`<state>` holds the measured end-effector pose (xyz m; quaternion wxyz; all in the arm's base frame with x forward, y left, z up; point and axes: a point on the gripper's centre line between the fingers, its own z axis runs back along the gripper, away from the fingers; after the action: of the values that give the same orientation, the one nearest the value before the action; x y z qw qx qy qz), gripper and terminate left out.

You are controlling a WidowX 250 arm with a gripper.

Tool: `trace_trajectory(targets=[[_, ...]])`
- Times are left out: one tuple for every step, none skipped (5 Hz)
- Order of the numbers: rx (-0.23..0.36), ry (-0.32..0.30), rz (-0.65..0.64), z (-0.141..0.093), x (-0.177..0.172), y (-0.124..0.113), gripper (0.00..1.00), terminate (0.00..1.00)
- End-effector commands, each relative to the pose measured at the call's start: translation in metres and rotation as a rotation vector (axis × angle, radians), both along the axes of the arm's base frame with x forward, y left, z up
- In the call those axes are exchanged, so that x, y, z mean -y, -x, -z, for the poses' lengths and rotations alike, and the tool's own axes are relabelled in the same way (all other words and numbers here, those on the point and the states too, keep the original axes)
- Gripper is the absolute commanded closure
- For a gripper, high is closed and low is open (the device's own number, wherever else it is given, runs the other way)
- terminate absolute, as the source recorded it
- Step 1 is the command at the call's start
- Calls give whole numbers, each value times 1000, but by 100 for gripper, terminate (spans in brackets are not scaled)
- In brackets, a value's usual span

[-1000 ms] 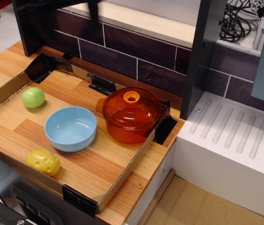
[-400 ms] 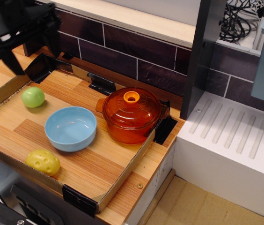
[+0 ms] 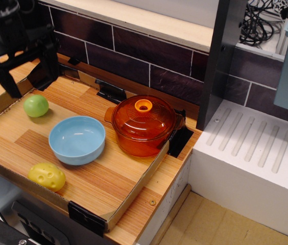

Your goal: Put pear in bowl

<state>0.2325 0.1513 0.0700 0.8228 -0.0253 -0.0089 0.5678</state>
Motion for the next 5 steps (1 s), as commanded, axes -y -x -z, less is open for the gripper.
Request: trace_trajectory(targets=[[56, -70, 18, 12, -8, -5, 0, 0], [51, -88, 15, 24, -12, -9, 0, 0], [47, -95, 26, 34, -16, -11, 0, 0], [34, -113, 26, 44, -17, -13, 0, 0], [30, -152, 28, 50, -15, -17, 0, 0]])
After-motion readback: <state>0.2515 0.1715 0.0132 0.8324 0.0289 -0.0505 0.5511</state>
